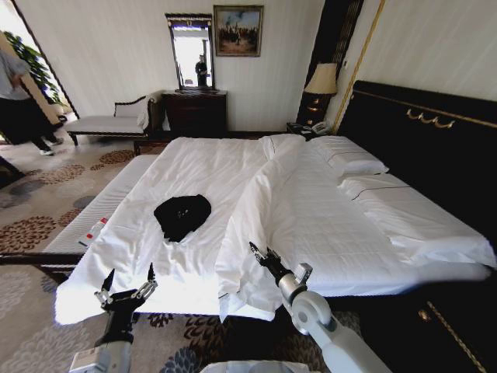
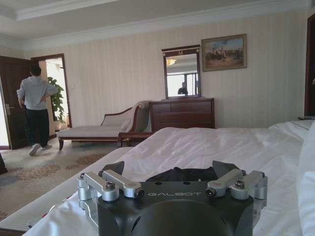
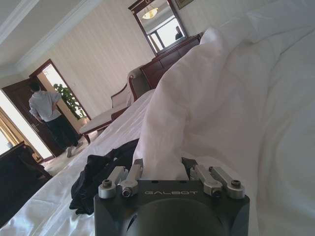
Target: Fold the clothes on the bed.
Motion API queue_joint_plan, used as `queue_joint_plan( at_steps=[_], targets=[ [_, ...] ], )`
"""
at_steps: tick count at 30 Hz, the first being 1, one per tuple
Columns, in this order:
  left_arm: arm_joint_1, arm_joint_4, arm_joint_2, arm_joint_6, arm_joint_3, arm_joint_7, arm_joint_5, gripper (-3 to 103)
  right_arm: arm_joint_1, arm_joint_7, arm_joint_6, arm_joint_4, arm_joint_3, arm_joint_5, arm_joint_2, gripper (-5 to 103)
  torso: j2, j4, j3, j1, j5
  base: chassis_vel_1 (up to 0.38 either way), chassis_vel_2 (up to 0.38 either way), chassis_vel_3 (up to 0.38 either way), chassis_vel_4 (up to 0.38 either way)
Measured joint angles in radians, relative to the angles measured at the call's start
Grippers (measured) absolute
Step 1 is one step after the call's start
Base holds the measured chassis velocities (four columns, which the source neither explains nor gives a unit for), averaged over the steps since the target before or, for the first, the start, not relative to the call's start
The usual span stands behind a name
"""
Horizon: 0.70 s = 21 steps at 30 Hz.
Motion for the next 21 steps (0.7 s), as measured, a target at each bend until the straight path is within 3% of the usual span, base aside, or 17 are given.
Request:
queue_joint_plan(
  at_steps=[1, 4, 5, 8, 10, 16, 21],
  targets=[
    [-0.001, 0.0, 0.0, 0.0, 0.0, 0.0, 0.0, 100, -0.002, -0.003, 0.001, 0.0, 0.003, 0.005, 0.0, 39, 0.0, 0.0, 0.0, 0.0, 0.0, 0.0, 0.0, 0.0, 0.0],
    [-0.005, 0.002, 0.0, 0.0, 0.002, -0.001, 0.0, 100, -0.021, -0.026, 0.006, 0.011, 0.031, 0.032, 0.0, 23, 0.0, 0.0, 0.0, 0.0, 0.0, 0.0, 0.0, 0.0, 0.0],
    [-0.005, 0.002, 0.0, 0.0, 0.002, -0.001, 0.0, 100, -0.021, -0.026, 0.006, 0.011, 0.031, 0.032, 0.0, 23, 0.0, 0.0, 0.0, 0.0, 0.0, 0.0, 0.0, 0.0, 0.0],
    [-0.007, 0.002, 0.002, 0.0, 0.005, -0.002, -0.001, 100, -0.042, -0.041, 0.01, 0.023, 0.068, 0.046, 0.004, 7, 0.0, 0.0, 0.0, 0.0, 0.0001, 0.0, 0.0, 0.0, 0.0],
    [-0.008, 0.002, 0.003, 0.0, 0.006, -0.002, -0.001, 100, -0.055, -0.043, 0.011, 0.034, 0.093, 0.059, 0.008, 3, 0.0, 0.0001, 0.0, 0.0, 0.0003, 0.0, 0.0, 0.0, 0.0],
    [-0.013, 0.002, 0.01, 0.0, 0.006, -0.003, -0.01, 100, -0.115, -0.044, 0.013, 0.085, 0.22, 0.1, 0.004, 2, 0.0, 0.0001, 0.0, 0.0, 0.0002, 0.0, 0.0, 0.0, 0.0],
    [-0.027, 0.004, 0.022, 0.003, 0.007, -0.004, -0.032, 100, -0.197, -0.017, 0.031, 0.145, 0.389, 0.109, -0.029, 2, 0.0, 0.0002, 0.0, 0.0, 0.0003, 0.0, 0.0, 0.0, 0.0]
  ],
)
